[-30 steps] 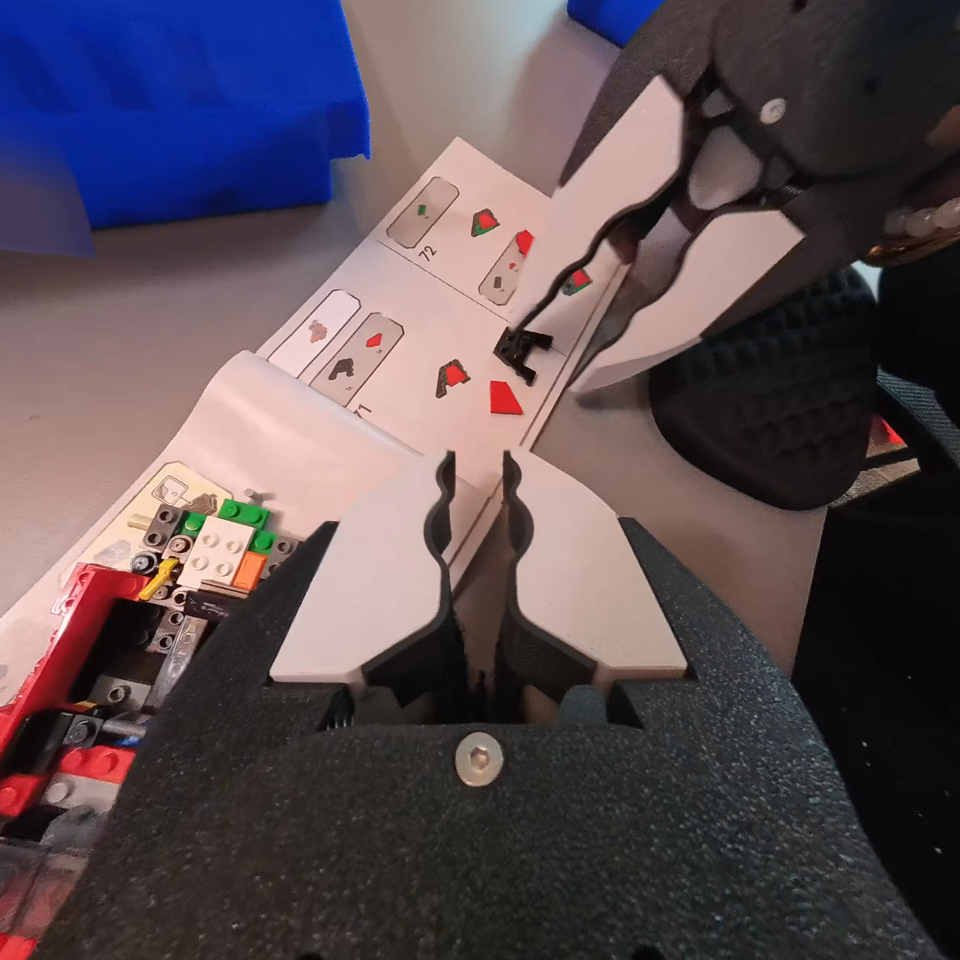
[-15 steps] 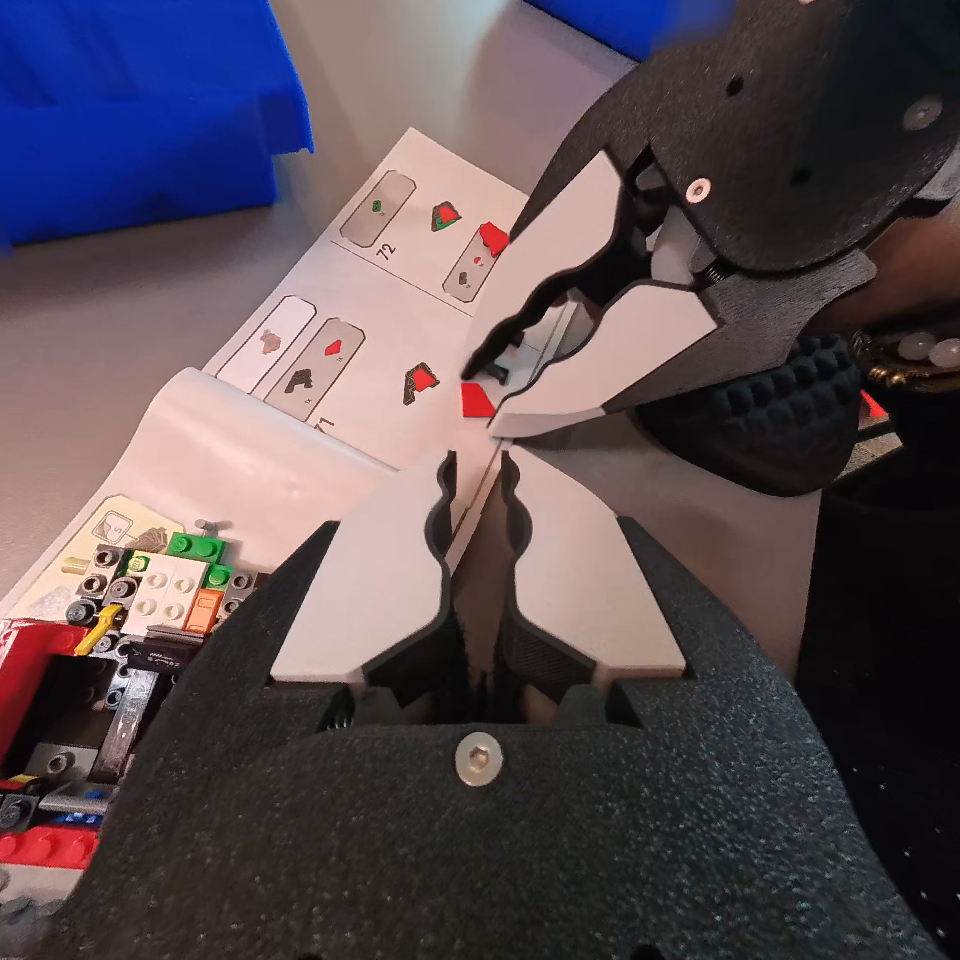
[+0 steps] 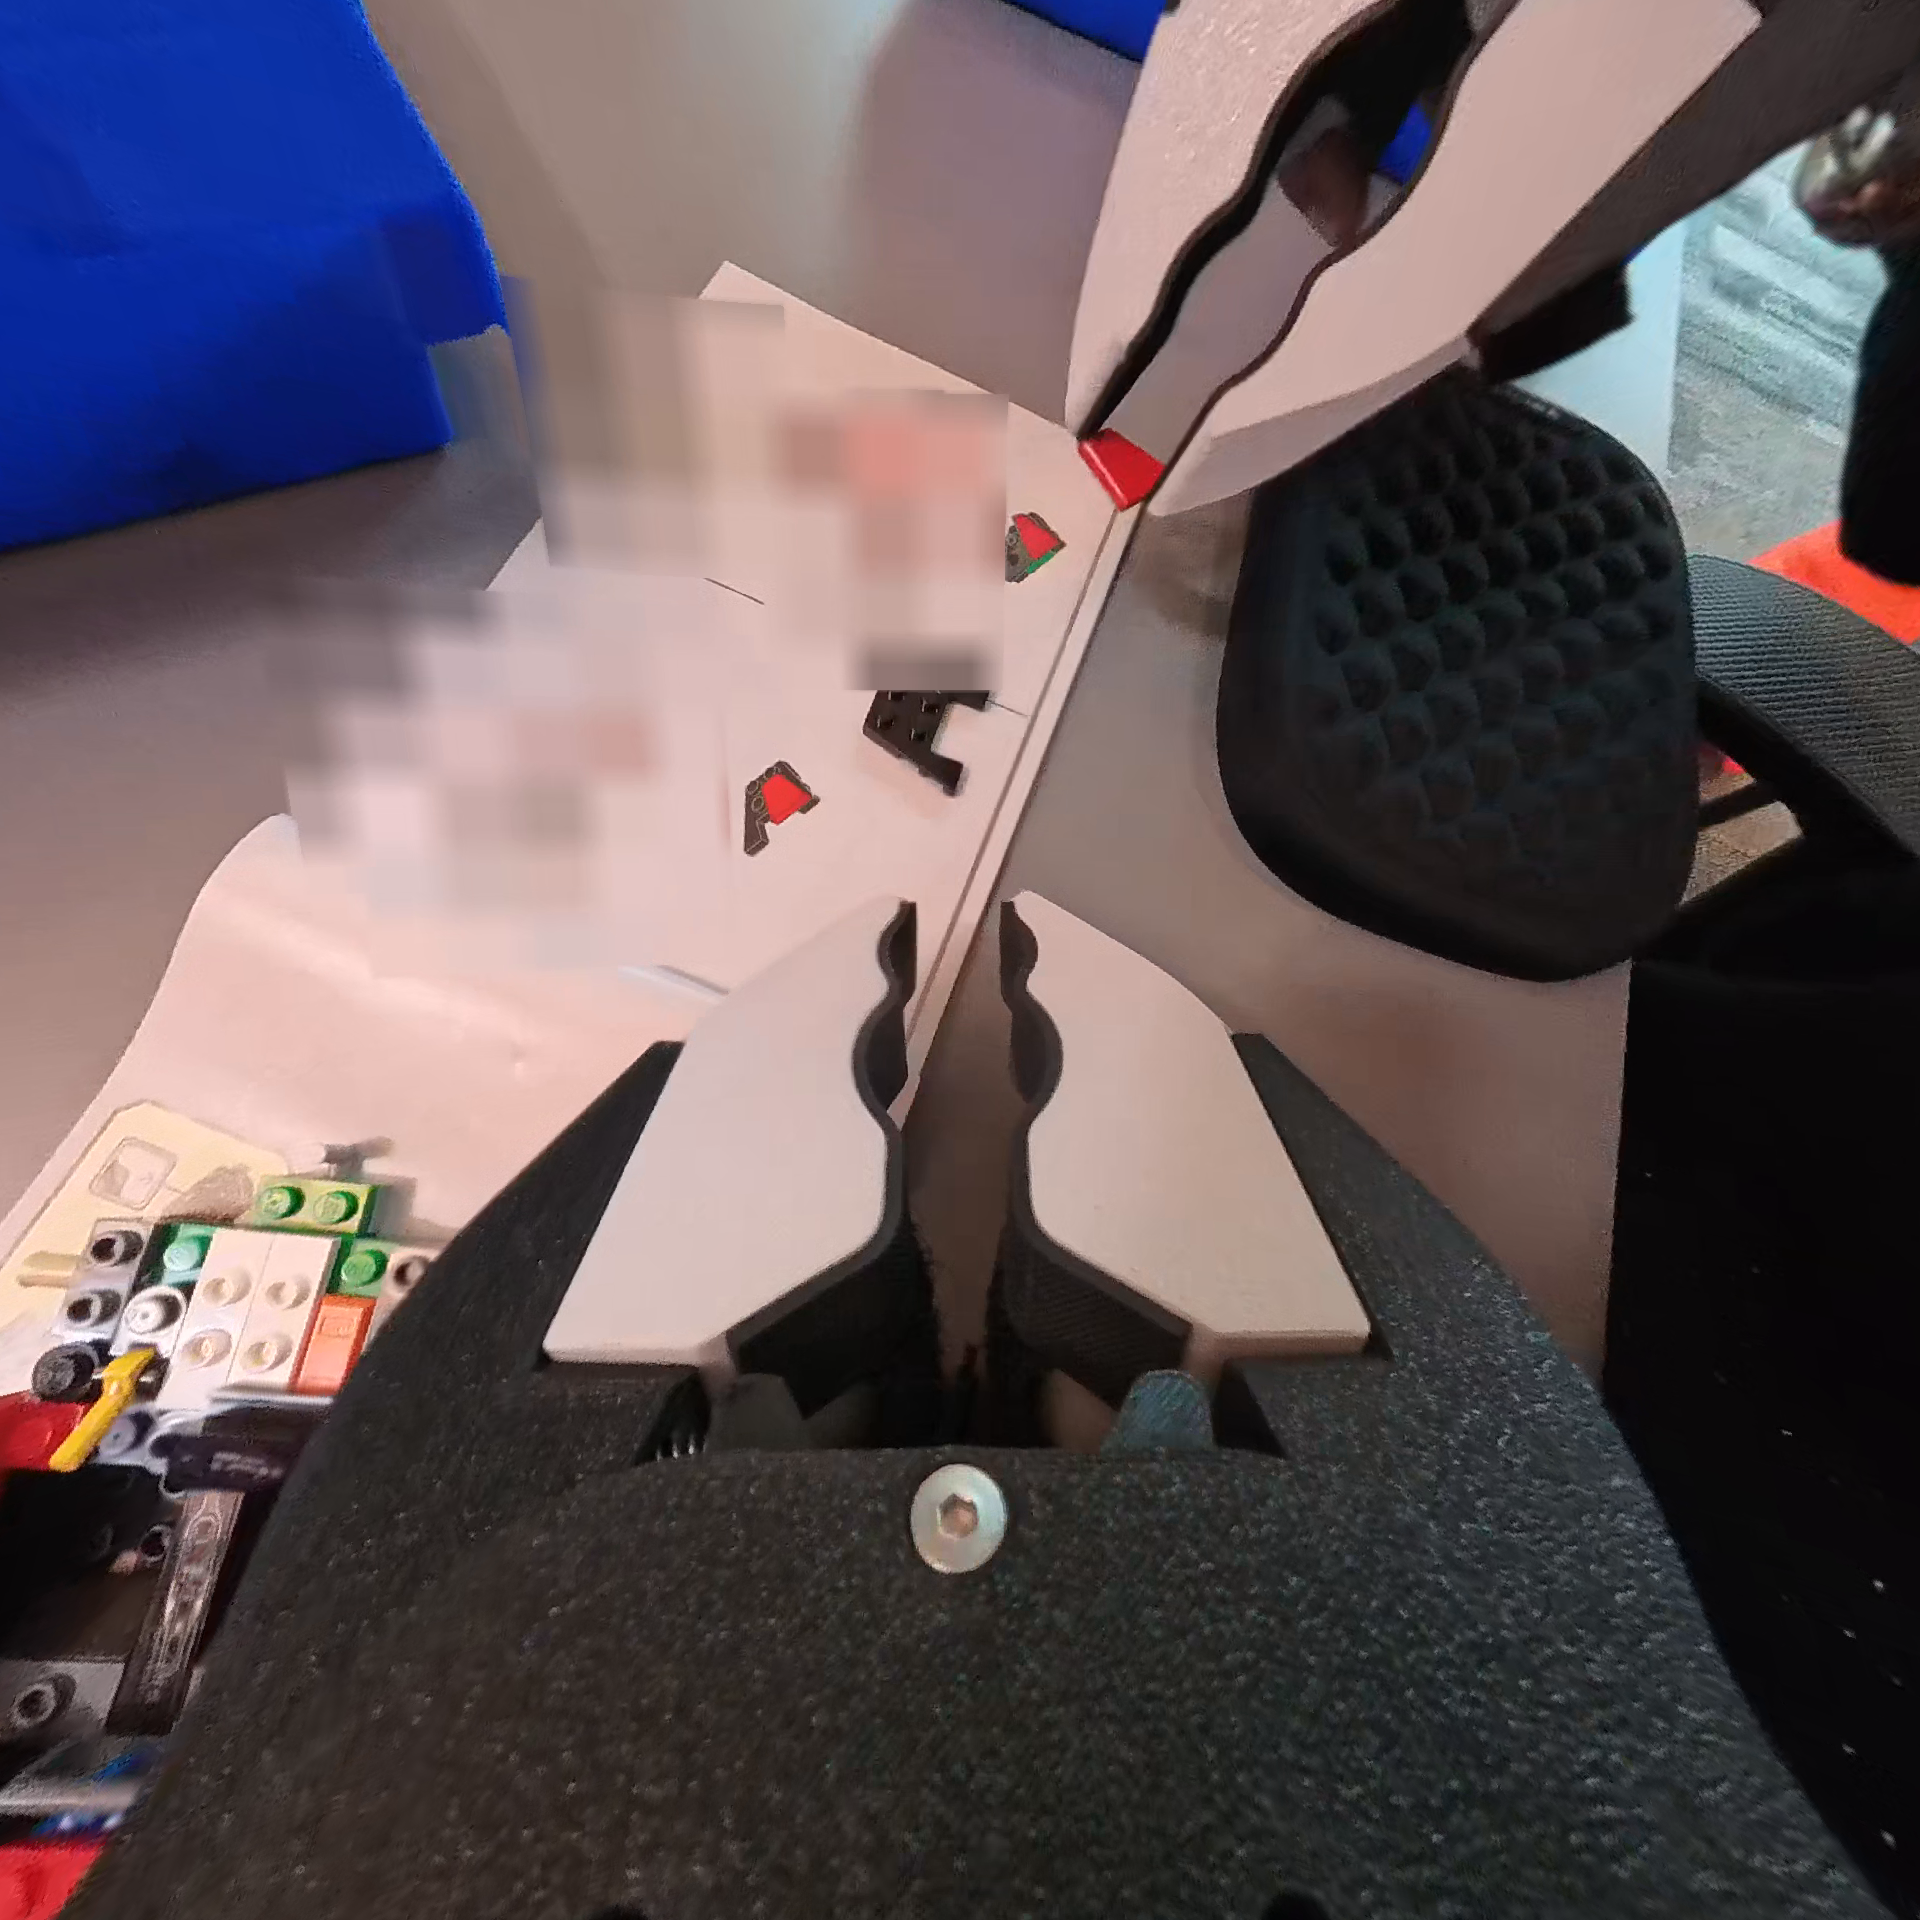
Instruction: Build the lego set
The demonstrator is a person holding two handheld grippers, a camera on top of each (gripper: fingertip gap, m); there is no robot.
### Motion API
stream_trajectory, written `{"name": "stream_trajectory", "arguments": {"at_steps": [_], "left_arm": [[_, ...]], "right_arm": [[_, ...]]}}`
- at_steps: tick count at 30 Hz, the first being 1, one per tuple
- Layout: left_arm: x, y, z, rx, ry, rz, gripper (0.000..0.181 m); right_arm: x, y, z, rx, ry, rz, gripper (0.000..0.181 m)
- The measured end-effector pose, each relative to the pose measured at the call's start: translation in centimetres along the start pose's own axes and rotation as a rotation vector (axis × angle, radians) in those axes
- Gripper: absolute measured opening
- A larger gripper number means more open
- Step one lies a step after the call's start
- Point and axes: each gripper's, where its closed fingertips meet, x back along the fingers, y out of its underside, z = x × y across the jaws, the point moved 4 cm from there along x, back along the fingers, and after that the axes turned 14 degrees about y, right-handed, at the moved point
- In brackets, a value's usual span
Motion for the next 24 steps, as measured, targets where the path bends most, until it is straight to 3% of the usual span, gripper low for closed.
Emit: {"name": "stream_trajectory", "arguments": {"at_steps": [8, 18, 24], "left_arm": [[-1.0, -0.1, 0.0, 0.017, -0.02, -0.02, 0.014], [-1.7, 0.0, -0.6, 0.038, -0.026, -0.042, 0.014], [-1.8, 0.1, -0.6, 0.032, -0.023, -0.048, 0.014]], "right_arm": [[-3.7, 0.5, 0.0, 0.074, -0.173, 0.037, 0.017], [-4.5, -0.8, -2.0, 0.115, -0.26, 0.062, 0.016], [-4.2, -1.8, -0.8, 0.133, -0.227, 0.12, 0.017]]}}
